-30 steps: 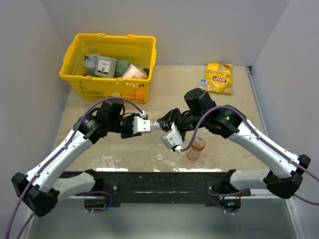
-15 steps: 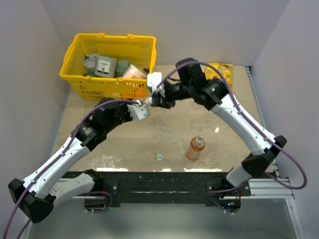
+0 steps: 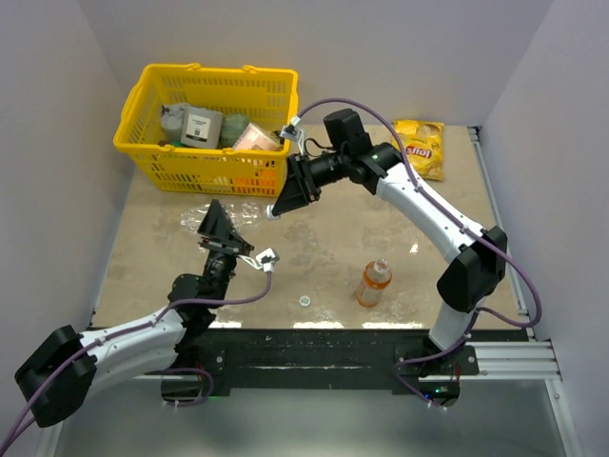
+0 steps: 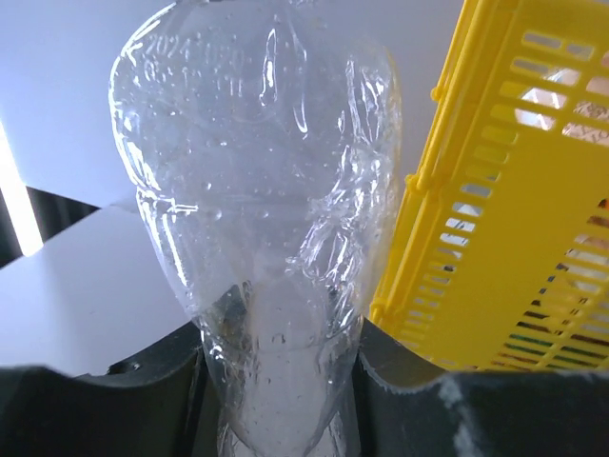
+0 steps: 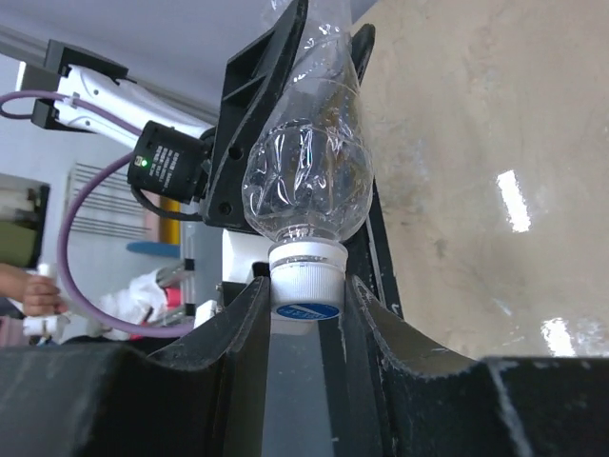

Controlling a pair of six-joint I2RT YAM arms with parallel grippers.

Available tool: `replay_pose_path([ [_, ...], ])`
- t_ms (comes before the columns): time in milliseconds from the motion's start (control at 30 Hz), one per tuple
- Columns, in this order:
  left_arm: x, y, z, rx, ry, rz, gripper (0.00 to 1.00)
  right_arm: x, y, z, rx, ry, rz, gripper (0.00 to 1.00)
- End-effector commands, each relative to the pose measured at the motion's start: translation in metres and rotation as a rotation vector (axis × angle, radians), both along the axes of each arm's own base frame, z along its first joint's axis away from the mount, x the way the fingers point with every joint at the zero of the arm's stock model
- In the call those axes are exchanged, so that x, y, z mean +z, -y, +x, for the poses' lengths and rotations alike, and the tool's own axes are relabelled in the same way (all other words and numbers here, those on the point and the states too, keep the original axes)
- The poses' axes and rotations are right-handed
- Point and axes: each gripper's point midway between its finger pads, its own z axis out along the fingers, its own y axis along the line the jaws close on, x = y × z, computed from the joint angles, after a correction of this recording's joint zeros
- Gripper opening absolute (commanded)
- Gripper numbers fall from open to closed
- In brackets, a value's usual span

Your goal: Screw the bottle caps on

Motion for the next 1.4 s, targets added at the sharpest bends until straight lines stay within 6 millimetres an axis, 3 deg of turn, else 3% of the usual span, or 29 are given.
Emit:
replay_pose_path([
  [0,-0.013,0.017,-0.002,0.014,-0.009,0.233,0.0,0.072,0.003,0.01,-0.038,0.149,0.195,0.0],
  [33,-0.002,0.013,0.006,0.034,-0.045,0.138,0.0,0.072,0.003,0.01,-0.041,0.154,0.196,0.03],
  [100,-0.019,-0.001,0.02,0.122,-0.187,0.092,0.0,0.085,0.007,0.014,-0.046,0.204,0.218,0.28],
  [133,-0.007,-0.002,0.028,0.119,-0.239,-0.07,0.0,0.092,0.015,0.025,-0.066,0.26,0.228,0.54],
  [167,-0.046,-0.003,0.034,0.152,-0.433,0.033,0.0,0.118,0.023,0.031,-0.081,0.343,0.263,0.6],
  [200,-0.057,-0.001,0.035,0.134,-0.533,0.018,0.0,0.125,0.03,0.04,-0.098,0.376,0.262,0.63],
  [233,-0.045,0.007,0.037,0.085,-0.609,-0.134,0.0,0.135,0.043,0.055,-0.117,0.485,0.264,0.64],
  [267,-0.073,0.01,0.028,0.046,-0.774,-0.092,0.0,0.162,0.052,0.054,-0.117,0.616,0.285,0.64],
  [300,-0.077,0.016,0.023,0.001,-0.849,-0.135,0.0,0.151,0.06,0.057,-0.142,0.648,0.203,0.64],
  [333,-0.063,0.026,0.018,-0.063,-0.909,-0.221,0.0,0.156,0.069,0.052,-0.079,0.911,0.171,0.64],
  [367,-0.076,0.037,0.003,-0.168,-1.047,-0.227,0.0,0.135,0.075,0.049,-0.054,0.936,0.108,0.64],
  [400,-0.074,0.045,-0.005,-0.236,-1.107,-0.25,0.0,0.121,0.083,0.054,-0.062,1.007,0.04,0.64],
  [433,-0.058,0.054,-0.015,-0.338,-1.132,-0.264,0.0,0.132,0.095,0.035,-0.01,1.227,0.022,0.65],
  [467,-0.061,0.066,-0.033,-0.456,-1.212,-0.258,0.0,0.089,0.097,0.035,0.042,1.23,-0.055,0.65],
  [500,-0.058,0.071,-0.04,-0.5,-1.23,-0.255,0.0,0.076,0.105,0.032,0.068,1.308,-0.125,0.66],
  [533,-0.052,0.075,-0.046,-0.531,-1.252,-0.265,0.0,0.052,0.108,0.016,0.168,1.413,-0.16,0.66],
  [600,-0.046,0.087,-0.054,-0.599,-1.312,-0.268,0.0,0.039,0.107,0.002,0.255,1.531,-0.186,0.66],
  [667,-0.047,0.093,-0.064,-0.638,-1.381,-0.257,0.0,0.028,0.107,-0.012,0.305,1.565,-0.188,0.66],
  [800,-0.044,0.102,-0.071,-0.681,-1.454,-0.257,0.0,0.027,0.091,-0.033,0.421,1.675,-0.158,0.66],
  [1100,-0.036,0.104,-0.067,-0.682,-1.444,-0.261,0.0,0.023,0.073,-0.059,0.584,1.798,-0.099,0.61],
  [1367,-0.037,0.103,-0.067,-0.677,-1.439,-0.266,0.0,0.014,0.073,-0.073,0.682,1.828,-0.068,0.53],
])
